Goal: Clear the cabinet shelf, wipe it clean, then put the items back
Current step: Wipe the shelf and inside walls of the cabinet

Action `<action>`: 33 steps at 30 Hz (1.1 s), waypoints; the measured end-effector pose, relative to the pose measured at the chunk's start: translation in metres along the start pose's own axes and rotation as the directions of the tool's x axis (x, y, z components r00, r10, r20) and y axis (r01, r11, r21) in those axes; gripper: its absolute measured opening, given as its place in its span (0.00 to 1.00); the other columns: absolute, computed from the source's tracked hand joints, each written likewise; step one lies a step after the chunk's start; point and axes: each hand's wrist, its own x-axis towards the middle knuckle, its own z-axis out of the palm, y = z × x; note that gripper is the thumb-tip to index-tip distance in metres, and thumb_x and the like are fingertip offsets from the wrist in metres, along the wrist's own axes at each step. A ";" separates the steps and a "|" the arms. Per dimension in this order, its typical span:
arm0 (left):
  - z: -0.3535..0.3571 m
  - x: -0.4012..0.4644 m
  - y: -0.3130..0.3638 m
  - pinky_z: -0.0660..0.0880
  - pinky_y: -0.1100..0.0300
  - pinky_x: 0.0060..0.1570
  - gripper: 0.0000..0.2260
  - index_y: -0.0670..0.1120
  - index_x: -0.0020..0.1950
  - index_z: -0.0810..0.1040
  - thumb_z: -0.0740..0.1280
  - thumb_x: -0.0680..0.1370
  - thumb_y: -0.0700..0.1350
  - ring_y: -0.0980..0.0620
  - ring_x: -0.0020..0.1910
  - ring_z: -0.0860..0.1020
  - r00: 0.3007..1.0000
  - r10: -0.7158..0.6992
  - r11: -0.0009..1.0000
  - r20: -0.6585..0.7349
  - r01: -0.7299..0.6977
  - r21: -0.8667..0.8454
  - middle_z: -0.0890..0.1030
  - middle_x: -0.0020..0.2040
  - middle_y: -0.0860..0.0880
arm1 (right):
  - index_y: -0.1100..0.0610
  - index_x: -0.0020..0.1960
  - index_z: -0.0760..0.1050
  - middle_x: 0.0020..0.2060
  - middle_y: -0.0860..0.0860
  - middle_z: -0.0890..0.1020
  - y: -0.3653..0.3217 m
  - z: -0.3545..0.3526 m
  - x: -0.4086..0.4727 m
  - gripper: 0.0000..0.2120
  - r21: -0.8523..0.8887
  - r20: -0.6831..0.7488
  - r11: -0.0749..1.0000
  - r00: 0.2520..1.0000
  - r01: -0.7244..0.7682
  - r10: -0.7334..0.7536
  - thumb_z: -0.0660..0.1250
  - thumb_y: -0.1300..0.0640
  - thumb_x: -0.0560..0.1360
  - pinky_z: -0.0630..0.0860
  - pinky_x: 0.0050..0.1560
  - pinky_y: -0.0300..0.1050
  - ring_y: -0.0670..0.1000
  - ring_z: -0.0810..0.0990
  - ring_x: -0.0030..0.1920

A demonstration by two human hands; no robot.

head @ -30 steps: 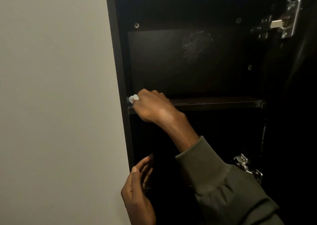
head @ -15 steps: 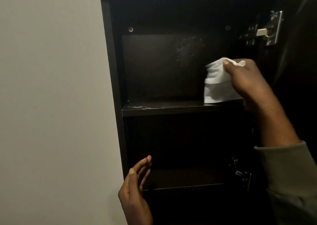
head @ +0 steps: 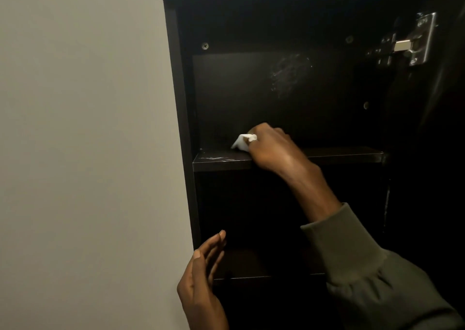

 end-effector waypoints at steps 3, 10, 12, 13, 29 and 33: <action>-0.005 0.000 0.002 0.75 0.59 0.56 0.17 0.44 0.53 0.81 0.54 0.83 0.49 0.50 0.56 0.82 1.000 0.026 1.000 -0.007 -0.026 -0.015 0.86 0.51 0.50 | 0.54 0.69 0.70 0.61 0.54 0.76 -0.027 0.020 0.004 0.17 0.062 0.087 0.994 0.992 0.086 -0.091 0.59 0.57 0.81 0.70 0.48 0.46 0.51 0.75 0.54; -0.008 0.001 0.004 0.78 0.69 0.50 0.23 0.45 0.55 0.80 0.53 0.74 0.56 0.52 0.56 0.82 1.000 0.024 0.998 0.008 -0.024 -0.055 0.85 0.53 0.52 | 0.56 0.62 0.76 0.55 0.53 0.81 -0.044 0.035 0.018 0.12 0.453 0.135 0.888 0.980 0.072 -0.149 0.60 0.61 0.81 0.79 0.54 0.49 0.53 0.80 0.54; -0.006 0.000 0.003 0.78 0.69 0.49 0.23 0.45 0.55 0.80 0.52 0.74 0.55 0.52 0.56 0.82 0.999 0.046 0.998 0.018 -0.045 -0.040 0.85 0.52 0.52 | 0.55 0.59 0.77 0.54 0.54 0.81 -0.037 0.024 0.022 0.13 0.600 0.097 0.799 0.988 0.036 -0.117 0.57 0.63 0.82 0.78 0.59 0.51 0.54 0.80 0.55; -0.004 0.000 0.003 0.78 0.69 0.49 0.23 0.45 0.55 0.80 0.52 0.74 0.55 0.52 0.56 0.82 0.998 0.052 0.998 0.020 -0.051 -0.036 0.85 0.52 0.52 | 0.55 0.59 0.77 0.53 0.54 0.82 -0.033 0.020 0.026 0.14 0.635 0.054 0.771 0.993 0.048 -0.106 0.56 0.64 0.81 0.79 0.58 0.50 0.54 0.81 0.54; 0.004 0.010 0.014 0.78 0.67 0.54 0.19 0.45 0.56 0.81 0.54 0.81 0.53 0.54 0.55 0.82 0.995 0.093 0.996 0.044 -0.093 -0.015 0.85 0.53 0.52 | 0.55 0.59 0.78 0.51 0.51 0.82 -0.035 0.043 0.049 0.12 0.085 0.270 0.973 0.935 0.214 -0.229 0.68 0.52 0.77 0.78 0.44 0.42 0.48 0.81 0.49; 0.009 0.021 0.021 0.78 0.55 0.59 0.19 0.44 0.57 0.80 0.49 0.84 0.46 0.52 0.56 0.82 0.993 0.104 0.994 0.052 -0.106 0.022 0.85 0.54 0.50 | 0.49 0.63 0.77 0.61 0.48 0.79 -0.035 0.015 0.050 0.13 0.034 0.492 0.967 0.838 0.254 -0.238 0.65 0.54 0.79 0.78 0.57 0.48 0.50 0.78 0.56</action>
